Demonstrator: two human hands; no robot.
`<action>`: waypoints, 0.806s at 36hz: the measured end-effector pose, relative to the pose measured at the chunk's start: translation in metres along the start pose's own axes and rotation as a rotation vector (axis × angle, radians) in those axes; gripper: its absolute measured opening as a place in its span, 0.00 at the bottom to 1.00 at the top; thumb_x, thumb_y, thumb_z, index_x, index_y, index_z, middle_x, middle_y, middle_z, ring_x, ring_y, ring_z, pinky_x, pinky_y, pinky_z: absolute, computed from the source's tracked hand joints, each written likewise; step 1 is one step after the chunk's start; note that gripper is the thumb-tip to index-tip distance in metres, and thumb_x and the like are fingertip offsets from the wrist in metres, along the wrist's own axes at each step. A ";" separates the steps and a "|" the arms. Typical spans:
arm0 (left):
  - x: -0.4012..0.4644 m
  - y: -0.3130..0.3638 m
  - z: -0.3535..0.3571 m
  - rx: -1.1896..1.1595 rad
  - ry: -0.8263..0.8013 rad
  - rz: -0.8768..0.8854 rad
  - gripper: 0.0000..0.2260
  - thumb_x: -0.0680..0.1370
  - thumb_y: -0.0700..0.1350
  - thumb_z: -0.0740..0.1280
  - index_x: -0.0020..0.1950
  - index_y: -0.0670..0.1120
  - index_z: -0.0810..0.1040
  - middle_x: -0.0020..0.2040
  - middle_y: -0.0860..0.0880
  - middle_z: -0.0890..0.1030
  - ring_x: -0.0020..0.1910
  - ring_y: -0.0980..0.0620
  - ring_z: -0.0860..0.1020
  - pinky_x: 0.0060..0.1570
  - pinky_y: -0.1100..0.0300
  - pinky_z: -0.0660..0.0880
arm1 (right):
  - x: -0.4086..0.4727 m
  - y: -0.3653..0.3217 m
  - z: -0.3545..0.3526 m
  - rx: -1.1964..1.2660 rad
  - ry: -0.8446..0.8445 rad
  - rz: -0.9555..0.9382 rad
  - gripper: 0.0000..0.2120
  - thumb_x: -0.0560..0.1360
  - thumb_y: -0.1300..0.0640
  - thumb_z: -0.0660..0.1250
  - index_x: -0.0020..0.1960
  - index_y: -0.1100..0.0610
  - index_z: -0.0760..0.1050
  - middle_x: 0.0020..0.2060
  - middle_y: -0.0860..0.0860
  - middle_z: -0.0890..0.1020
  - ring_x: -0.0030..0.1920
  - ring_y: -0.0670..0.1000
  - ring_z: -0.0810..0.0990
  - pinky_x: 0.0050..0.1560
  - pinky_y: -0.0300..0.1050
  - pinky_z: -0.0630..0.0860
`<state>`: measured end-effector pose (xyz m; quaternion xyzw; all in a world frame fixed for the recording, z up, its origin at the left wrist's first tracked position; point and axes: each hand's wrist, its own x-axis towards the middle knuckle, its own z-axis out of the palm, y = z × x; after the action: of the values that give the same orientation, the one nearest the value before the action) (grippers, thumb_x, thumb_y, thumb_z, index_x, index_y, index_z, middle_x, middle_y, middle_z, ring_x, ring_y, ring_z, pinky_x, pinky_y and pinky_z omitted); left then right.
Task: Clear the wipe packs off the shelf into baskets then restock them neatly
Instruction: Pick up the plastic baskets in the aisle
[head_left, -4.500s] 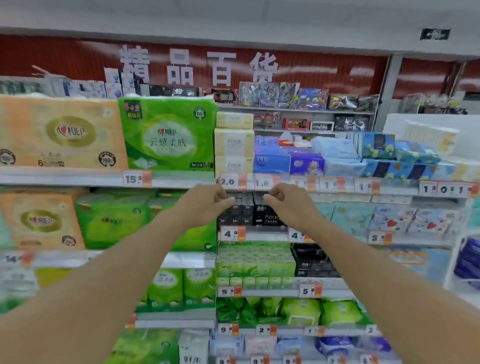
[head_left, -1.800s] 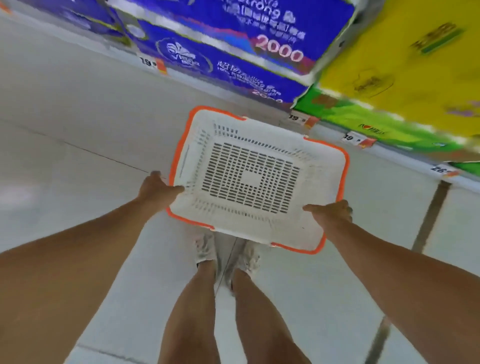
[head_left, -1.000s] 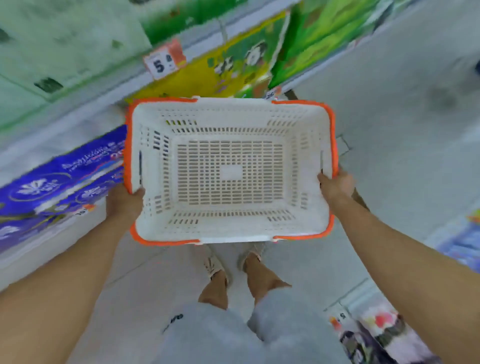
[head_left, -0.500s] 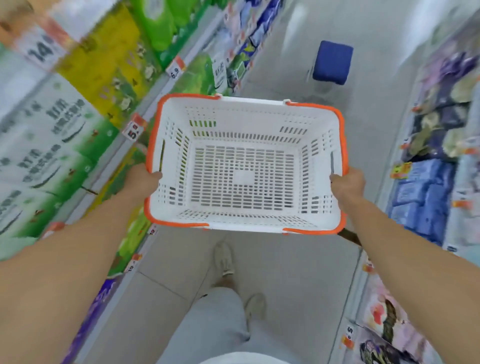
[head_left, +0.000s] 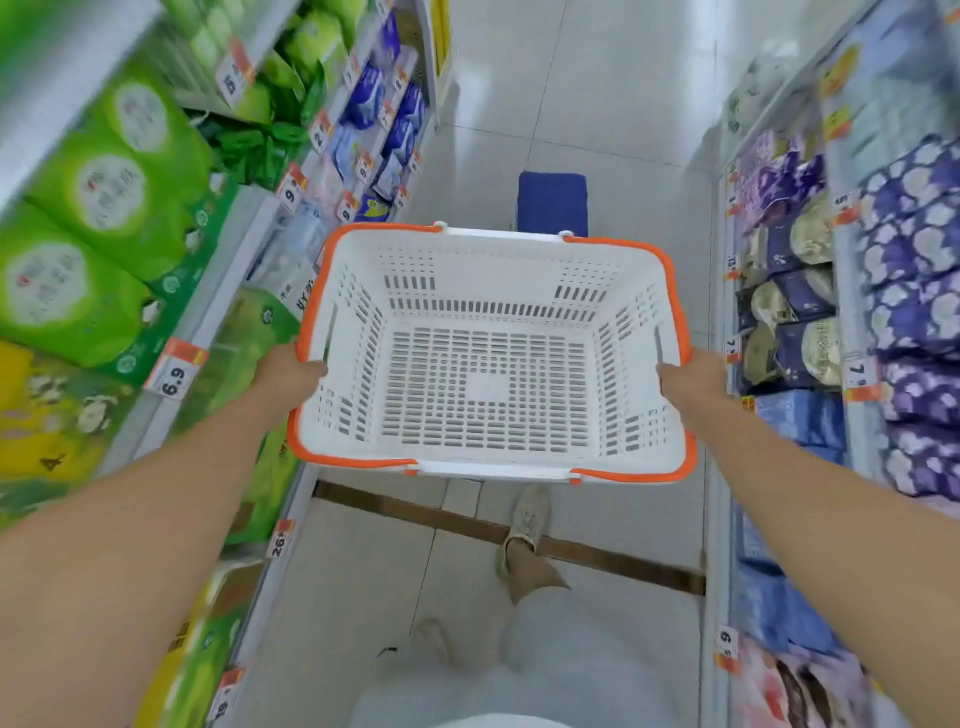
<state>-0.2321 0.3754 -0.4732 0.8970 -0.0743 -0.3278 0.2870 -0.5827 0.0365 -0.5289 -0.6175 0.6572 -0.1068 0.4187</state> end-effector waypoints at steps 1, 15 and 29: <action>0.013 0.017 0.007 0.006 -0.002 -0.003 0.18 0.80 0.37 0.63 0.70 0.37 0.72 0.64 0.38 0.77 0.61 0.37 0.77 0.52 0.52 0.74 | 0.022 -0.010 0.001 0.001 -0.006 -0.009 0.11 0.75 0.64 0.67 0.56 0.62 0.81 0.49 0.59 0.84 0.48 0.60 0.83 0.51 0.56 0.82; 0.205 0.195 0.008 -0.048 0.108 -0.086 0.12 0.79 0.40 0.65 0.61 0.40 0.78 0.54 0.40 0.80 0.46 0.44 0.75 0.46 0.55 0.71 | 0.272 -0.227 0.048 -0.199 -0.086 -0.120 0.12 0.76 0.61 0.66 0.58 0.59 0.76 0.48 0.54 0.80 0.47 0.58 0.80 0.50 0.52 0.79; 0.385 0.298 0.017 -0.151 0.150 -0.351 0.09 0.79 0.43 0.66 0.57 0.42 0.78 0.51 0.40 0.80 0.47 0.40 0.79 0.47 0.51 0.76 | 0.489 -0.463 0.152 -0.480 -0.233 -0.258 0.16 0.68 0.67 0.63 0.55 0.59 0.78 0.48 0.58 0.83 0.48 0.60 0.81 0.50 0.52 0.80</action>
<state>0.0712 -0.0016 -0.5257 0.8940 0.1296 -0.3098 0.2967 -0.0893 -0.4464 -0.5247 -0.7854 0.5274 0.0709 0.3162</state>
